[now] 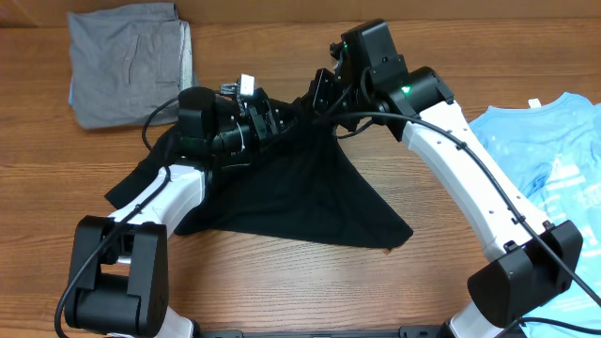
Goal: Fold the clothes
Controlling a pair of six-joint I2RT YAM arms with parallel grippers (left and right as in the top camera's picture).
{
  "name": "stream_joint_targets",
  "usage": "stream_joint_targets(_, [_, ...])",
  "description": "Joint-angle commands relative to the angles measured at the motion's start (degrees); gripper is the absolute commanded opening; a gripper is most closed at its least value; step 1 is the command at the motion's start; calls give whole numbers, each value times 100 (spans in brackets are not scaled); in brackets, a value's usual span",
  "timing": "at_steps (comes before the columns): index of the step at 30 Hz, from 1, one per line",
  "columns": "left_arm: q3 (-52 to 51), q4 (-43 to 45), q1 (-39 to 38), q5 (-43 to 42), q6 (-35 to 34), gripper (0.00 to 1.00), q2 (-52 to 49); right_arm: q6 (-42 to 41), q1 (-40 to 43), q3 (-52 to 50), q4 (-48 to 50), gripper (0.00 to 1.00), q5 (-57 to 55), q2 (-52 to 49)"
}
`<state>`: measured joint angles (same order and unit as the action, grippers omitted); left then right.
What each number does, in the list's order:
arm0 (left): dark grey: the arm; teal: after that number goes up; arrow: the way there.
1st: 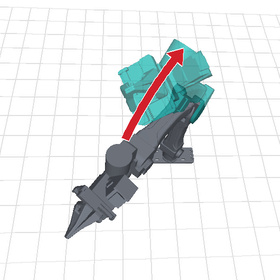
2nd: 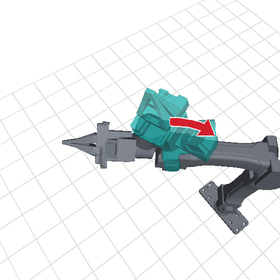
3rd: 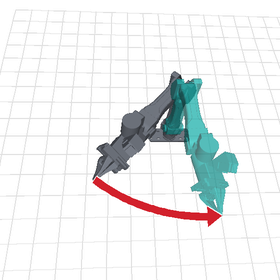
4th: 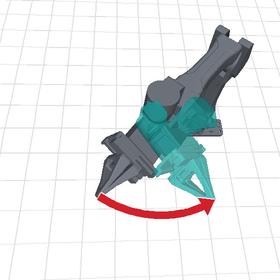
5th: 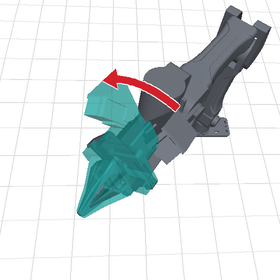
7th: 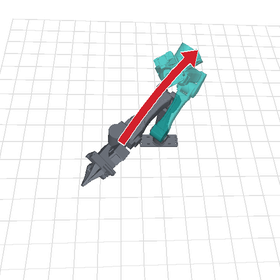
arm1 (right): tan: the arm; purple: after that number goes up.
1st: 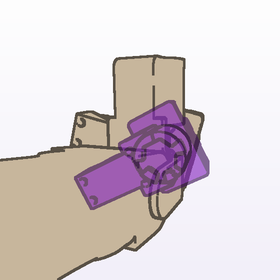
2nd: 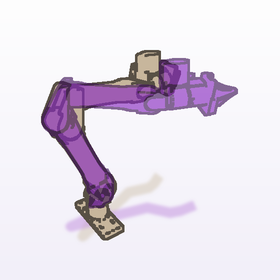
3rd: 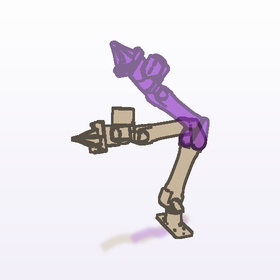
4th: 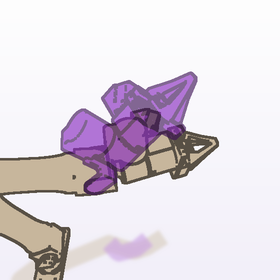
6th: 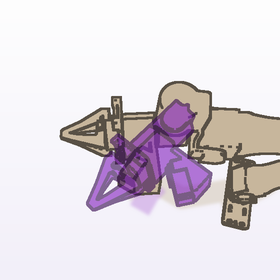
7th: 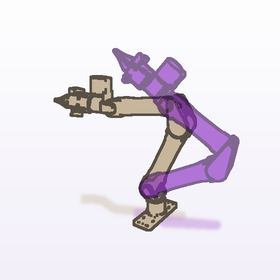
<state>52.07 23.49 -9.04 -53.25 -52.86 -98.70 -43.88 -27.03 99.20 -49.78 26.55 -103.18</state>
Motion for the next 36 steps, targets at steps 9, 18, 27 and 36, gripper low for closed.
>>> stream_joint_targets(9, [-28, 35, -234, -804, 1375, 94, -39, 42, 42, -61, 282, 6, -79, 42])
stream_joint_targets(18, [-28, 7, -420, -658, 2181, 98, -39, 39, 310, -61, 402, 8, 490, 42])
stream_joint_targets(27, [-26, -376, -715, 570, 2662, 98, -39, 37, 308, -61, 420, 7, 839, 42])
stream_joint_targets(36, [107, -363, -728, 739, 2673, 72, -22, 37, 262, -61, 330, 7, 804, 42])
